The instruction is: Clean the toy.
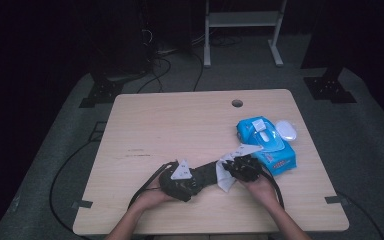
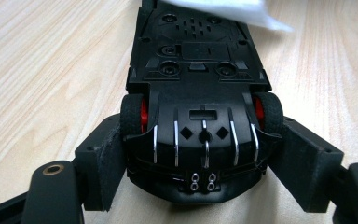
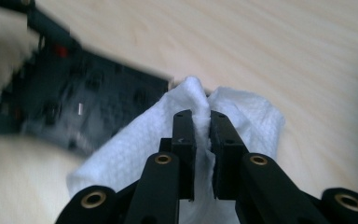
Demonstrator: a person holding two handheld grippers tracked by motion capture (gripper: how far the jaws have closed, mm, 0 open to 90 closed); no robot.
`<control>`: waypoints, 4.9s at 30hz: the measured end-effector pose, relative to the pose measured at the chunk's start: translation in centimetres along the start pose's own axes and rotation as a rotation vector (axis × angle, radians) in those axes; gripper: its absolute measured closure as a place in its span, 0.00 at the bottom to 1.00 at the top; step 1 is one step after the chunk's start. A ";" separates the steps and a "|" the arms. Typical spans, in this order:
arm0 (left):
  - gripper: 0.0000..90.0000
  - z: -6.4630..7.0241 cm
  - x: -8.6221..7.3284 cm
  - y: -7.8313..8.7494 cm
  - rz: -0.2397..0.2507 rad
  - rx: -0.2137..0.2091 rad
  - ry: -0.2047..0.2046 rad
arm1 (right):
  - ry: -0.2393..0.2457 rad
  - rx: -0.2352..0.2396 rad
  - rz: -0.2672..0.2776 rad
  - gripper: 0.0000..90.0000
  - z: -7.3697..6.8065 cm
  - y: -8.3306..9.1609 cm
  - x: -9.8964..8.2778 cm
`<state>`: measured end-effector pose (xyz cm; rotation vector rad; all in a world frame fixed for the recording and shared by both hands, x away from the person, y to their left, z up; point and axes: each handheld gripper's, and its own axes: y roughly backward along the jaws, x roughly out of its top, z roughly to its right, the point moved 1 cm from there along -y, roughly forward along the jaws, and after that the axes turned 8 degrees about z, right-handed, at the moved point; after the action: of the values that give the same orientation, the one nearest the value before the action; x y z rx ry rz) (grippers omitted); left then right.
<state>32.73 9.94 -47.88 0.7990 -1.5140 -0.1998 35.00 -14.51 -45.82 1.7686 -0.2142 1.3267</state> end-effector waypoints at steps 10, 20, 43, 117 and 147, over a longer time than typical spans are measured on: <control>0.27 -0.4 -0.2 0.2 0.007 0.001 0.020 | -0.036 -0.022 -0.012 0.90 1.2 -0.9 0.4; 0.27 -0.2 -0.1 -0.1 0.003 0.014 0.010 | -0.071 0.027 -0.035 0.90 1.3 1.6 -1.8; 0.27 -0.5 -0.2 -0.4 0.000 -0.011 0.028 | 0.117 0.247 0.021 0.90 -7.5 -3.6 2.7; 0.19 -3.8 -0.7 0.8 0.077 -0.121 0.444 | 0.015 0.124 0.022 0.90 -1.0 1.5 -2.0; 0.23 -3.9 -1.4 0.6 0.032 -0.134 0.441 | -0.002 0.319 -0.016 0.89 -4.3 -1.0 0.3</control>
<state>36.00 12.52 -48.10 0.6598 -1.0848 -0.0914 32.80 -10.72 -45.93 2.0308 0.0133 1.4067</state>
